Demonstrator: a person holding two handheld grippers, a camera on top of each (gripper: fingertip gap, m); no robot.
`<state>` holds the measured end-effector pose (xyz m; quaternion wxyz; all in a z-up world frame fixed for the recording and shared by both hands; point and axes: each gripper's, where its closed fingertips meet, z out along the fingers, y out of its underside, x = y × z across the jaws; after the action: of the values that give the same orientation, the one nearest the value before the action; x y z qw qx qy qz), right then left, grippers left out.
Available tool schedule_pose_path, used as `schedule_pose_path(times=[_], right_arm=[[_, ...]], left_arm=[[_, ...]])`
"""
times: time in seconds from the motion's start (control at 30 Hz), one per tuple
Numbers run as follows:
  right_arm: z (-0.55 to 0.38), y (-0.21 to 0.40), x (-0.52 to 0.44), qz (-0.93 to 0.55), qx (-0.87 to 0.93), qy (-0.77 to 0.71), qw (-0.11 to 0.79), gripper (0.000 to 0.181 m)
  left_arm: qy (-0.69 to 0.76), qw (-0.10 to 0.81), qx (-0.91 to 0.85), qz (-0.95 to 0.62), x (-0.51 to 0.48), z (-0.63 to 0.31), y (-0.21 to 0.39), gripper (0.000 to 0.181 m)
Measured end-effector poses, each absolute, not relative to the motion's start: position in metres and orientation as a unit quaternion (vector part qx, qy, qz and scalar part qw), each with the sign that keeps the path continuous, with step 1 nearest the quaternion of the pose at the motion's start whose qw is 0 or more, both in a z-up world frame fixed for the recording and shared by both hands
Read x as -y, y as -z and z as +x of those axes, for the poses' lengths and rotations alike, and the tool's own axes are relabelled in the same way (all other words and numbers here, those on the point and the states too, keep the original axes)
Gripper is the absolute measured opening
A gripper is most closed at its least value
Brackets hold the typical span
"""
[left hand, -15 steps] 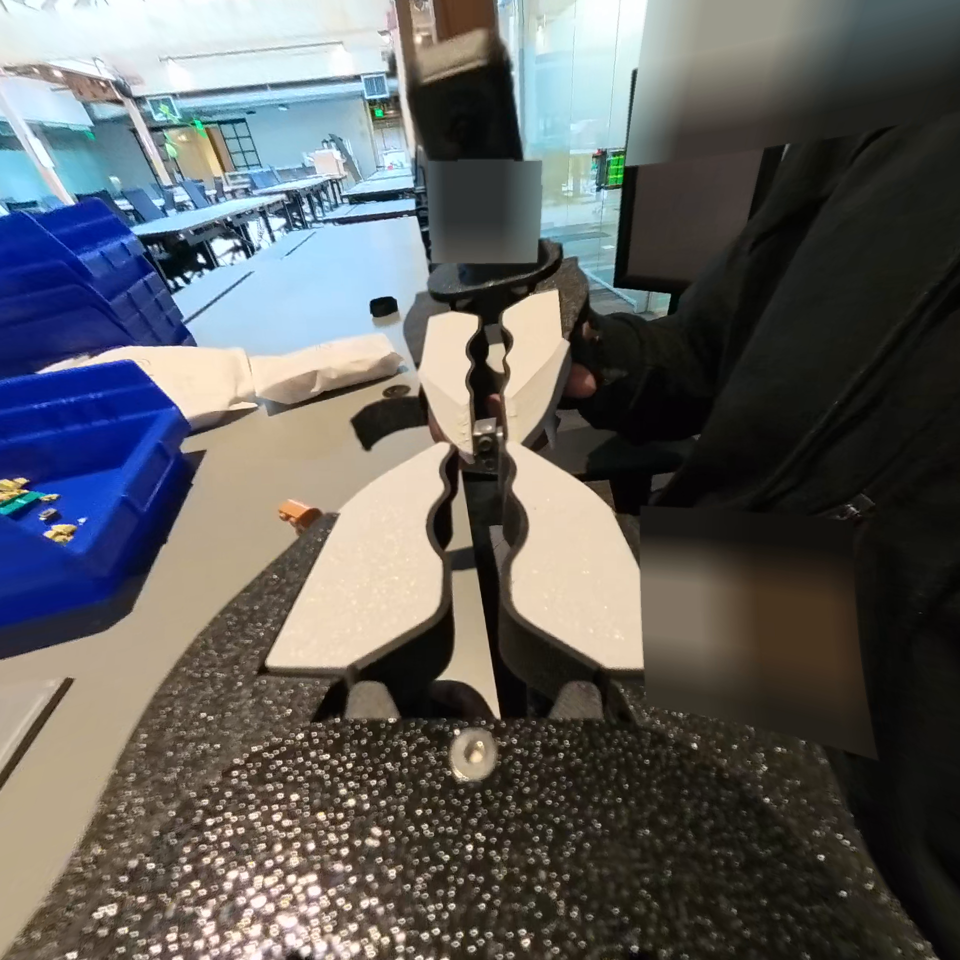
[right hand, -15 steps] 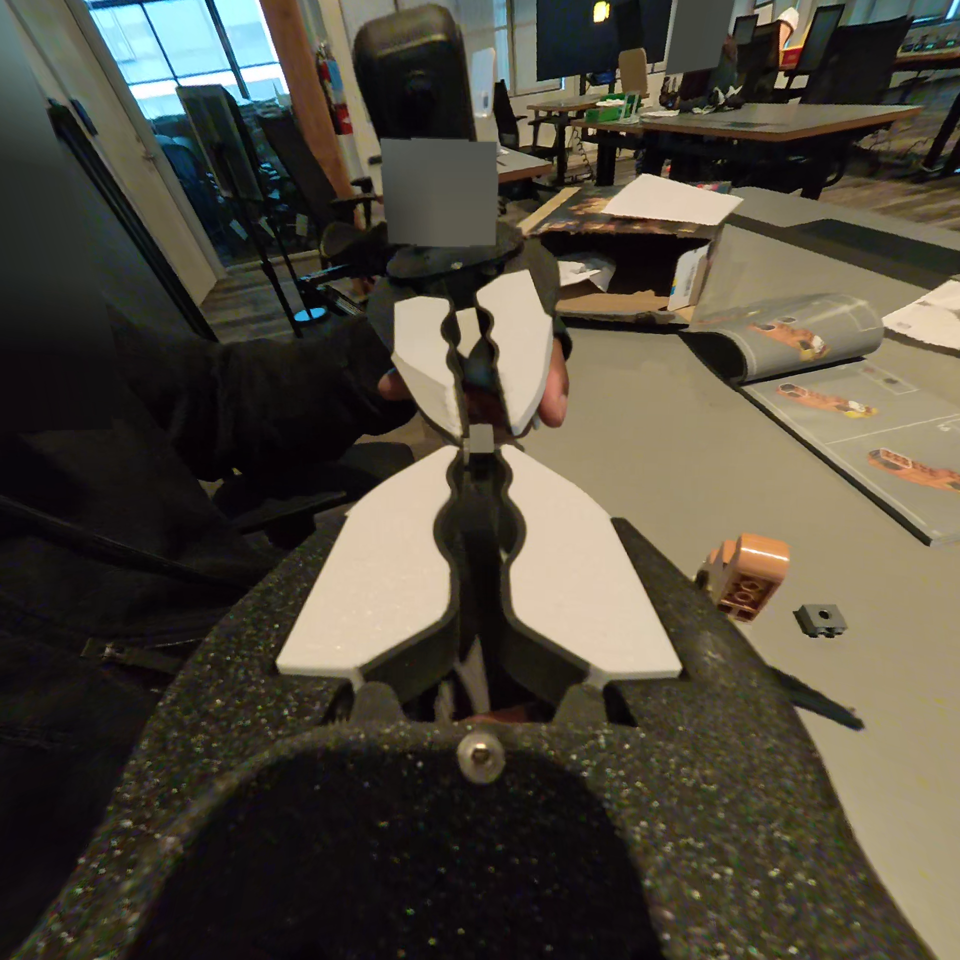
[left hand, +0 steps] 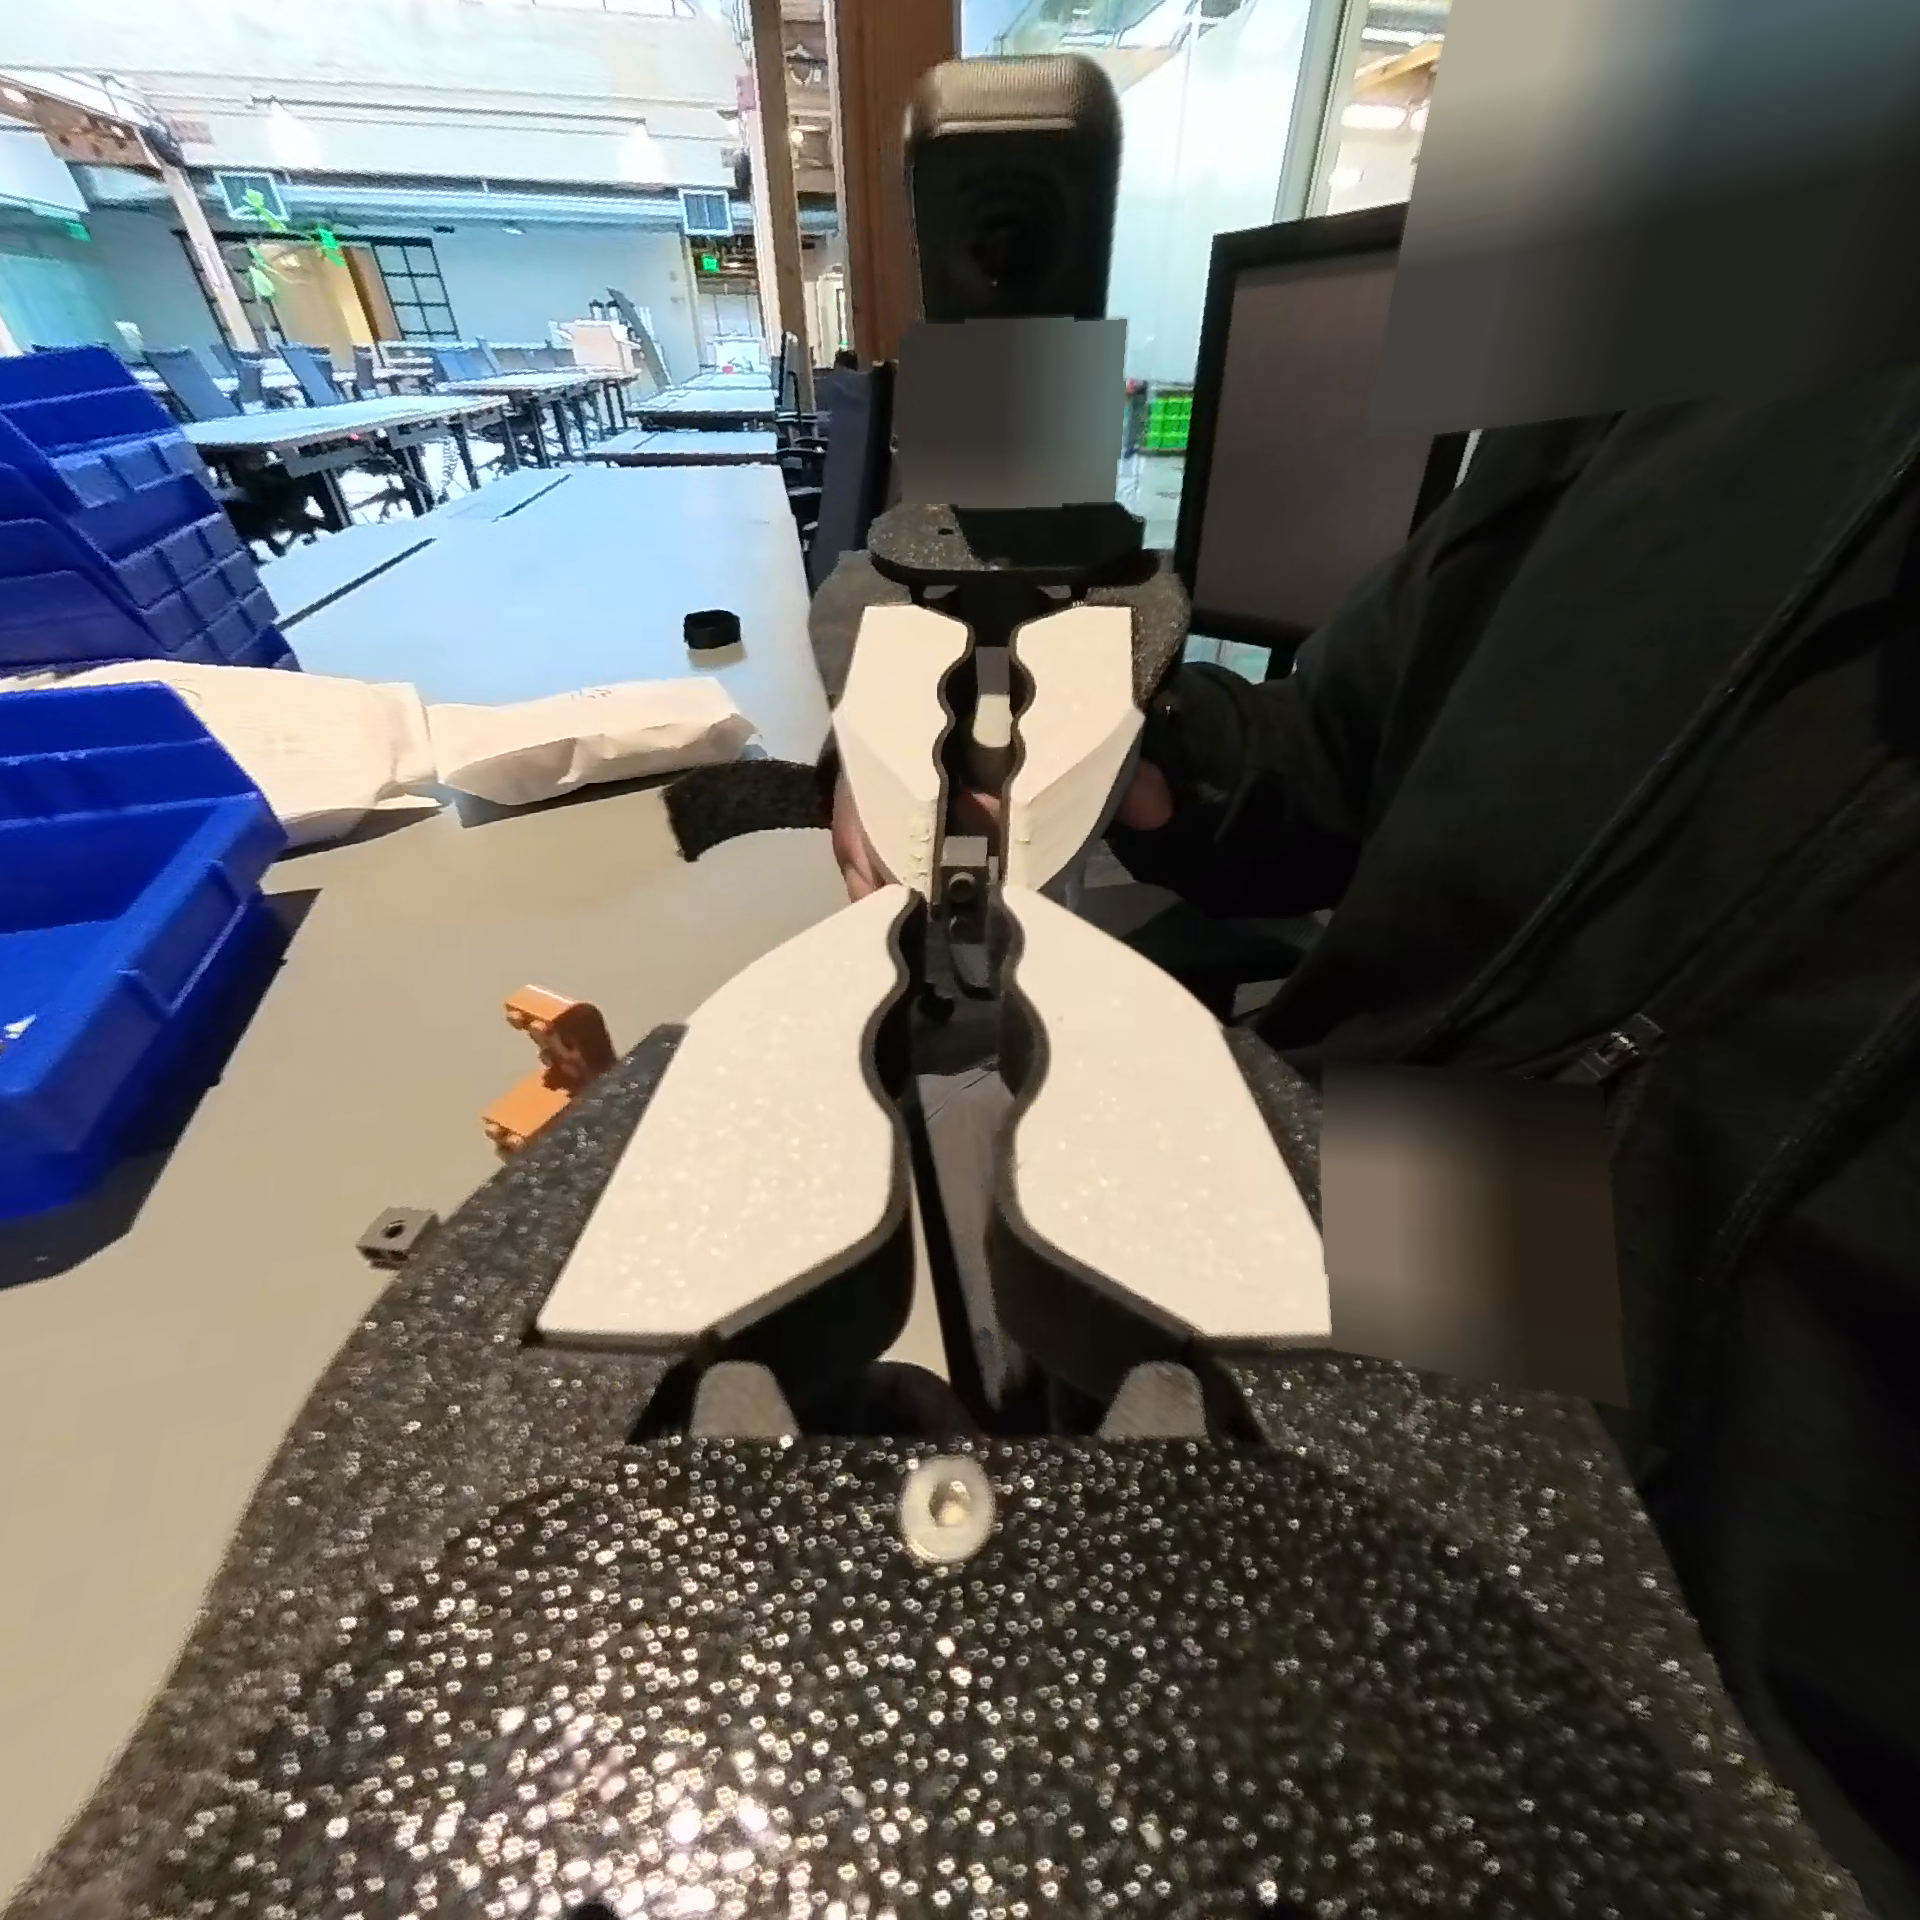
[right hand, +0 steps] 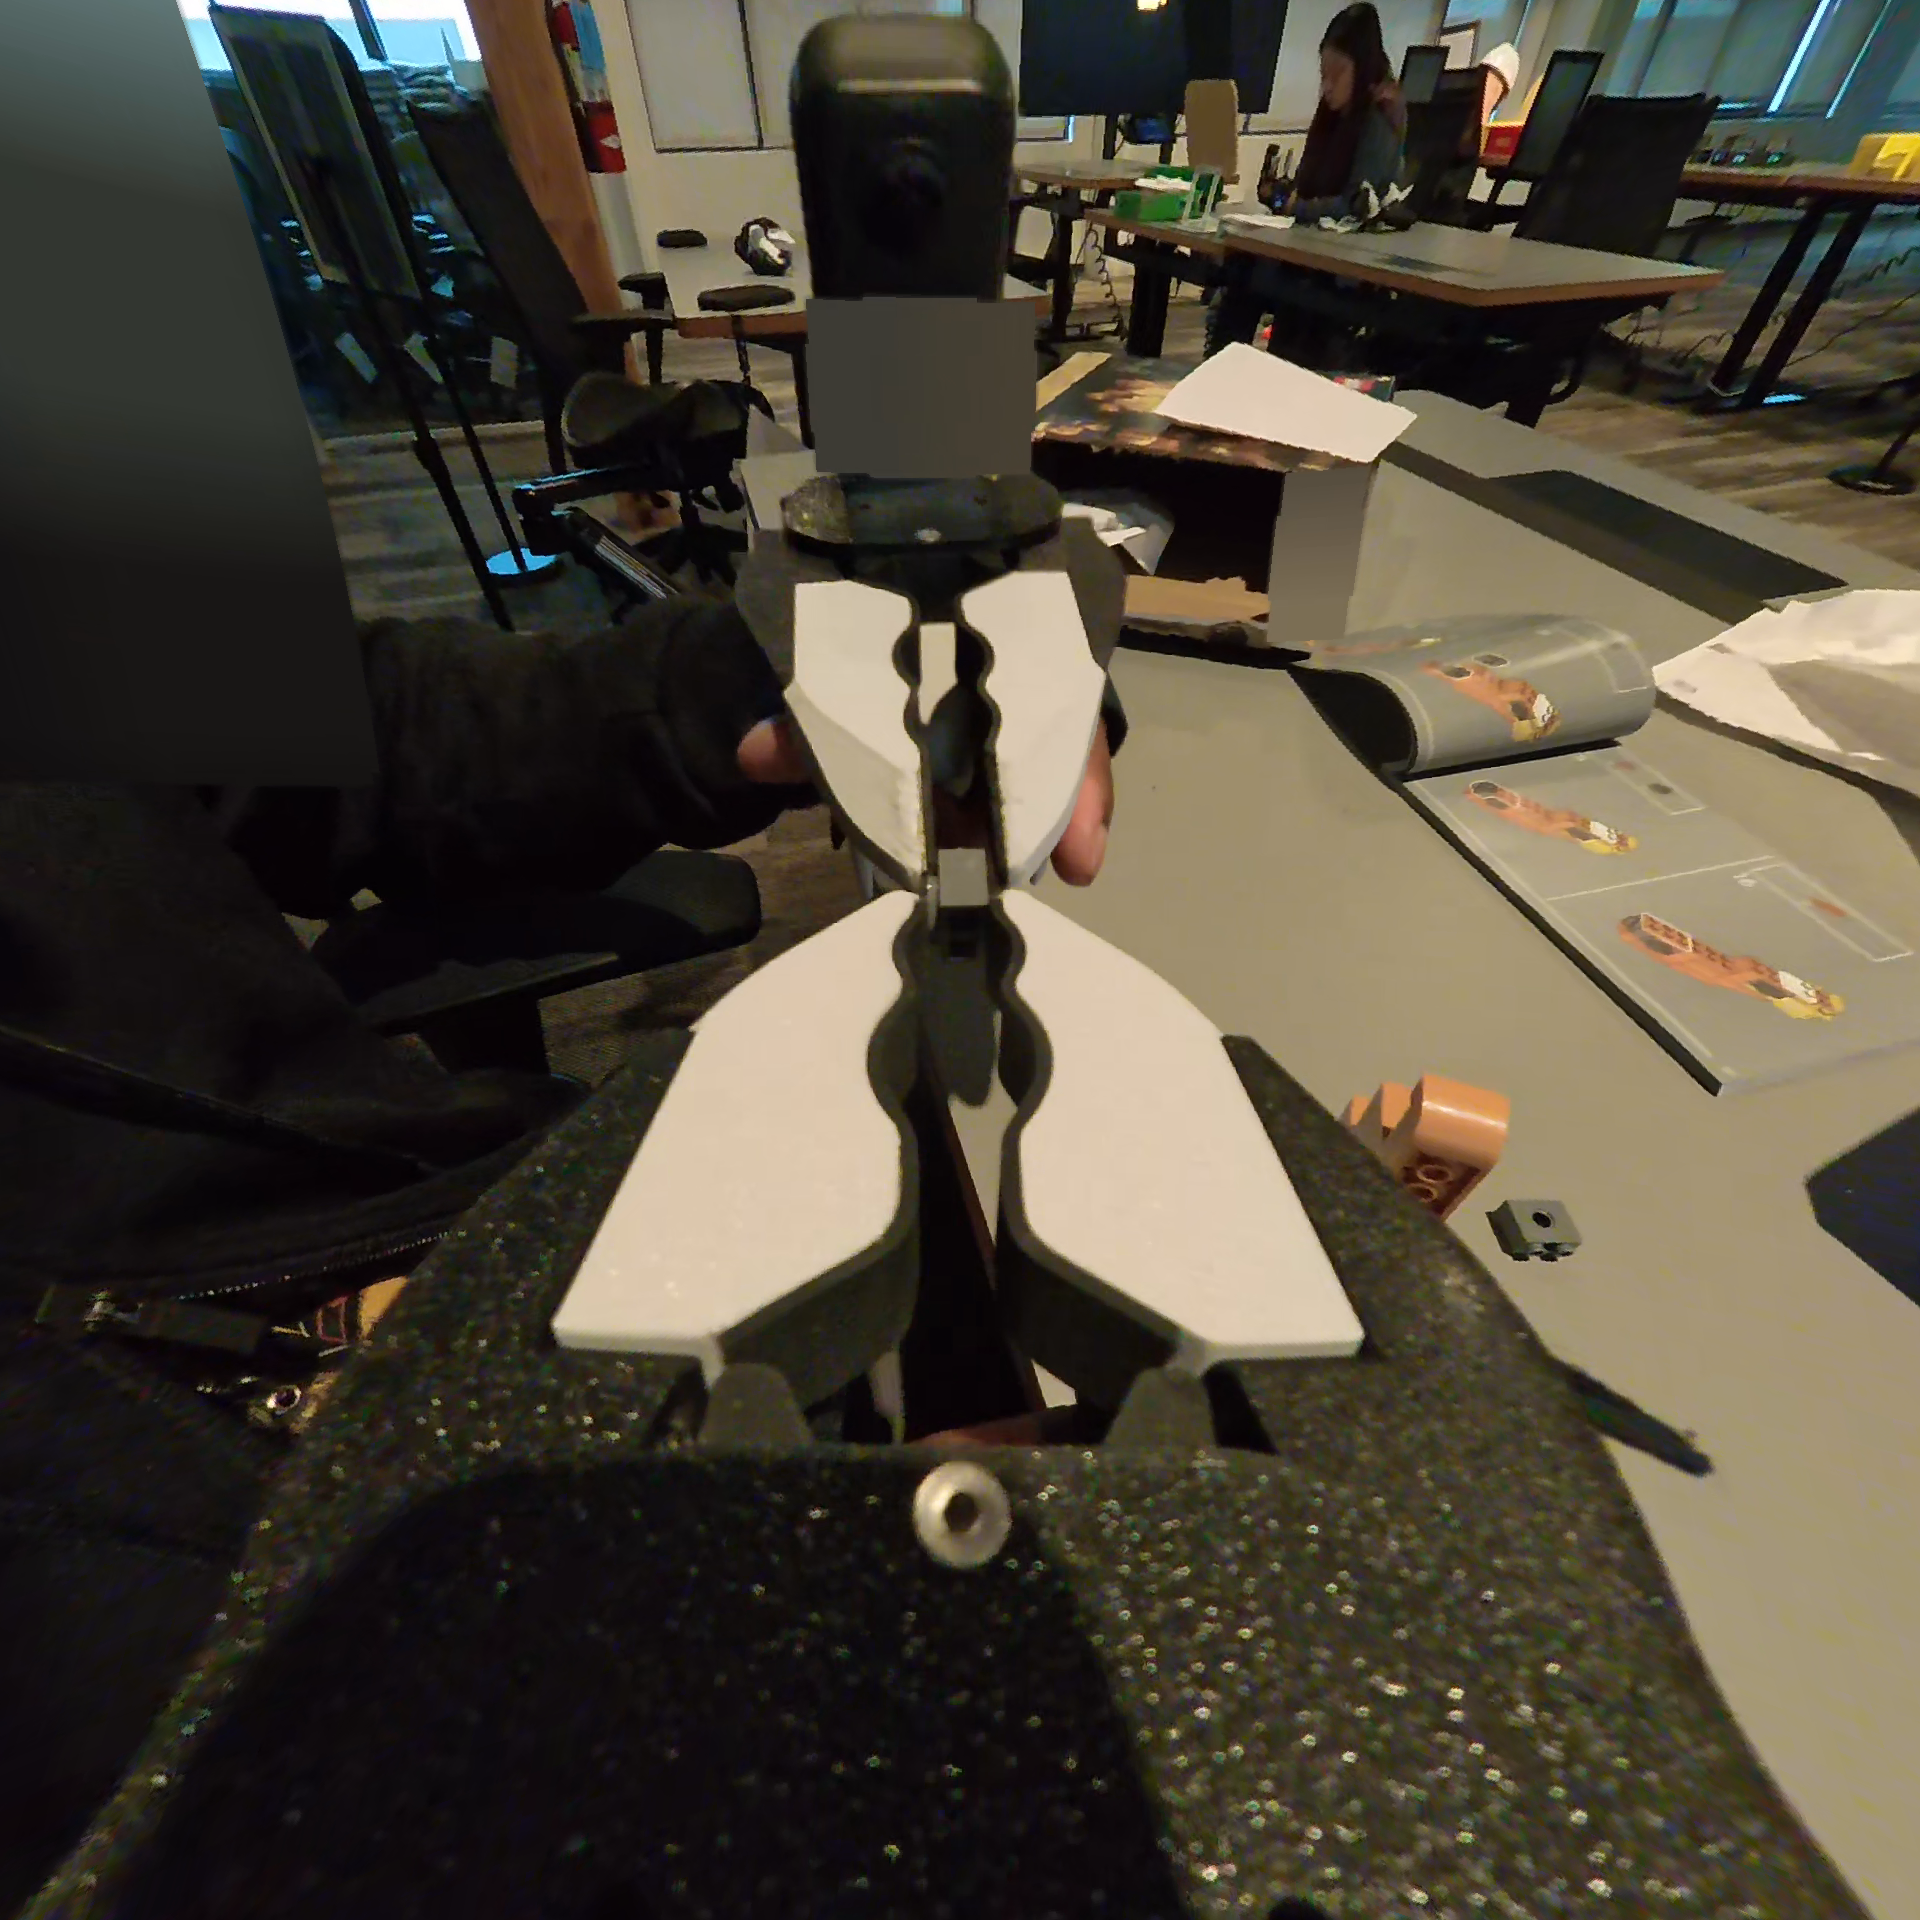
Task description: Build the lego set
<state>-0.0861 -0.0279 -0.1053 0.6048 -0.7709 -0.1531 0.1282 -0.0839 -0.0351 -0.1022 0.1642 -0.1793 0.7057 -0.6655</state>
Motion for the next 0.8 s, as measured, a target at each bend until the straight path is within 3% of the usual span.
schedule_pose_path(times=[0.8], right_arm=[[-0.0881, 0.1039, 0.0289, -0.772, 0.158, -0.116, 0.605, 0.009]], left_arm=[[0.683, 0.133, -0.699, -0.167, 0.0373, -0.0857, 0.1005, 0.01]])
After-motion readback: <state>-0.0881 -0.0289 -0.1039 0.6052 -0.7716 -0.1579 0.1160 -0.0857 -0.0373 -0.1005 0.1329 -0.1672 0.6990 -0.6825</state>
